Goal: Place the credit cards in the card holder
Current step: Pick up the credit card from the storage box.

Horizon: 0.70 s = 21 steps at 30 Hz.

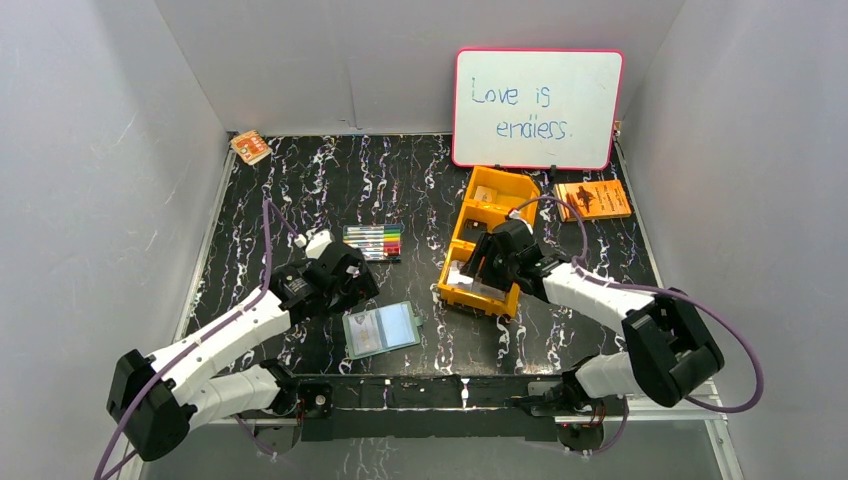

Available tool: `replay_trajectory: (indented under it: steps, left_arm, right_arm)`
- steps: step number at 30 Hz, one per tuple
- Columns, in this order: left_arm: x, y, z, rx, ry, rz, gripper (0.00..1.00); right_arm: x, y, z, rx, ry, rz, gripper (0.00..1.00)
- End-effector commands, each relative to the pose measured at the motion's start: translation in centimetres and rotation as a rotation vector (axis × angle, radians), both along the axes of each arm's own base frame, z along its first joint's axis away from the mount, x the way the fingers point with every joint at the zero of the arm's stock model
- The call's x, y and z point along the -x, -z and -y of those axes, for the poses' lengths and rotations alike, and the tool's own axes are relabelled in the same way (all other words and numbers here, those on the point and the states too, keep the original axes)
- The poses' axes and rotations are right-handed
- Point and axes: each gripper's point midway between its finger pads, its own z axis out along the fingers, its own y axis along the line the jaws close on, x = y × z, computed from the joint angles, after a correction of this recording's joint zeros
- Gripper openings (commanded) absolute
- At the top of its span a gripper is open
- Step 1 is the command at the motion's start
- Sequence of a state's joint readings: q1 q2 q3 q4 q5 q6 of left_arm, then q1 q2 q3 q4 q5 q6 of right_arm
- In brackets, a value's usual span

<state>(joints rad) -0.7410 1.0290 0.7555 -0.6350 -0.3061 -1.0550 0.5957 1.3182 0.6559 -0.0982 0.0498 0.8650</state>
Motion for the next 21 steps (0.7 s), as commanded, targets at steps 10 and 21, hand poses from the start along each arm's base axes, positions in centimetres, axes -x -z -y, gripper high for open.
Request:
replay_trajectory:
  steps: [10, 21]
  left_arm:
    - [0.1, 1.1, -0.1, -0.023, -0.002, -0.035, 0.88]
    - [0.3, 1.5, -0.1, -0.027, -0.006, -0.047, 0.87]
  right_arm:
    - [-0.3, 2.6, -0.6, 0.001, -0.012, -0.041, 0.59]
    - [0.3, 3.5, -0.3, 0.013, -0.021, -0.065, 0.39]
